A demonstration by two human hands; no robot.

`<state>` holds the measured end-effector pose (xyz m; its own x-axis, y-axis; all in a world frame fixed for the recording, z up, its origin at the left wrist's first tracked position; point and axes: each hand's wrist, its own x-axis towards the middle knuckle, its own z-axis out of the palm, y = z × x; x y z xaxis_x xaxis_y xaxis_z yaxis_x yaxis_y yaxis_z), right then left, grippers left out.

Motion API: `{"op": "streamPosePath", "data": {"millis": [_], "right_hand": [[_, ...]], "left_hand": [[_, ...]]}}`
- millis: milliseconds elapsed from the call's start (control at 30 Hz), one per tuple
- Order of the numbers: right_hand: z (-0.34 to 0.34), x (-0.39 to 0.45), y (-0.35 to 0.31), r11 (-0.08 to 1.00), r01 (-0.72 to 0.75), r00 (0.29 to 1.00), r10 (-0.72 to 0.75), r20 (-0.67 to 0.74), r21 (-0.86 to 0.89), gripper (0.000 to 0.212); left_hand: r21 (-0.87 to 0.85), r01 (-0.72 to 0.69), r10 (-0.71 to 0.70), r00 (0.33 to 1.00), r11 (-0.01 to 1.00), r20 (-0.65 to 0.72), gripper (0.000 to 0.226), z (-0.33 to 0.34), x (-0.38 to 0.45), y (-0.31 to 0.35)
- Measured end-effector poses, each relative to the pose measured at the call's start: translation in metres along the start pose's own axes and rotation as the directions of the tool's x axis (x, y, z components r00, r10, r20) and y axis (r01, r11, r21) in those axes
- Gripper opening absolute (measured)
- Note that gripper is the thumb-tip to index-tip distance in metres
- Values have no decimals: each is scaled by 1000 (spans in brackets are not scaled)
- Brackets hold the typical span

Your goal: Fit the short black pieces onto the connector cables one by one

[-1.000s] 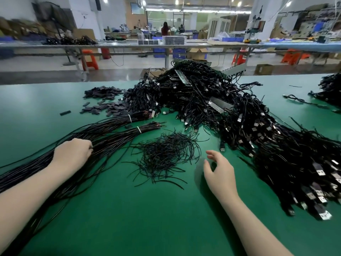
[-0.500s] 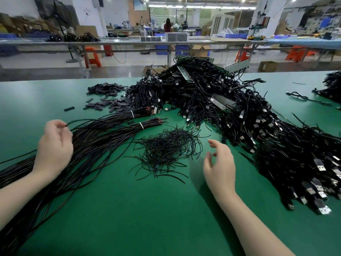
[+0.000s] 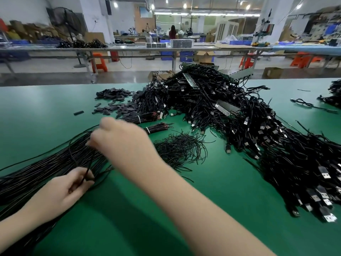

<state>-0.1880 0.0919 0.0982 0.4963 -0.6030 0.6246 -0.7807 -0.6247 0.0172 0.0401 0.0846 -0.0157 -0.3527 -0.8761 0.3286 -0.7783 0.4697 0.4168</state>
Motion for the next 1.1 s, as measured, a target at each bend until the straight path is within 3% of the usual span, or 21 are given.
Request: {"op": "streamPosePath", "data": {"millis": [33,100,133,233,300,367,467,533,600,667,733,833,900,933,1033,1100], "right_hand": [[-13,5,6,1000,14,998,-16,-60,-22,21],[-39,7,21,999,-26,987,29,-158,22,15],[-49,3,29,996,-63,975,74,-209,60,12],[-69,-25,57,958,-281,939,287,-188,60,21],[-80,-51,81,883,-455,863,470,-186,117,27],[-97,-80,107,798,-588,751,599,-277,132,26],[-122,-134,138,680,-731,650,671,-355,-53,28],[-133,-175,152,587,-786,616,719,-321,-194,30],[-136,-213,160,481,-823,552,803,-225,-302,36],[-133,-242,165,359,-847,438,889,-132,-392,38],[-128,-261,167,258,-816,310,951,-16,-517,34],[-115,-260,155,271,-692,169,962,214,-669,32],[-109,-239,140,355,-676,177,929,325,-646,27],[-106,-224,133,414,-701,233,903,361,-580,36],[-93,-170,114,581,-813,542,784,303,-47,59],[-85,-138,107,664,-718,695,703,150,208,42]], "left_hand": [[-1,32,-32,998,999,61,11,-3,-3,-6],[-50,56,-51,993,997,102,38,-9,-6,-8],[-74,62,-53,992,995,116,38,-13,-4,-2],[-230,80,-30,976,970,214,18,-22,9,10],[-324,191,-35,901,926,432,25,-32,20,25],[-359,347,-52,777,866,627,34,-44,29,32],[-296,363,-23,665,883,747,38,-57,39,34],[-246,297,-33,695,923,718,44,-58,46,35],[-306,270,-66,837,913,543,56,-50,55,38],[-540,313,-113,922,781,371,62,-37,67,46],[-727,328,-139,941,604,309,59,-24,80,66],[-878,289,-173,956,383,239,53,-9,102,109],[-915,272,-110,962,297,251,33,-1,115,146],[-923,275,-68,961,270,266,29,3,120,165],[-925,284,27,953,254,300,26,18,132,205],[-931,304,76,943,201,324,29,28,137,224]]}}
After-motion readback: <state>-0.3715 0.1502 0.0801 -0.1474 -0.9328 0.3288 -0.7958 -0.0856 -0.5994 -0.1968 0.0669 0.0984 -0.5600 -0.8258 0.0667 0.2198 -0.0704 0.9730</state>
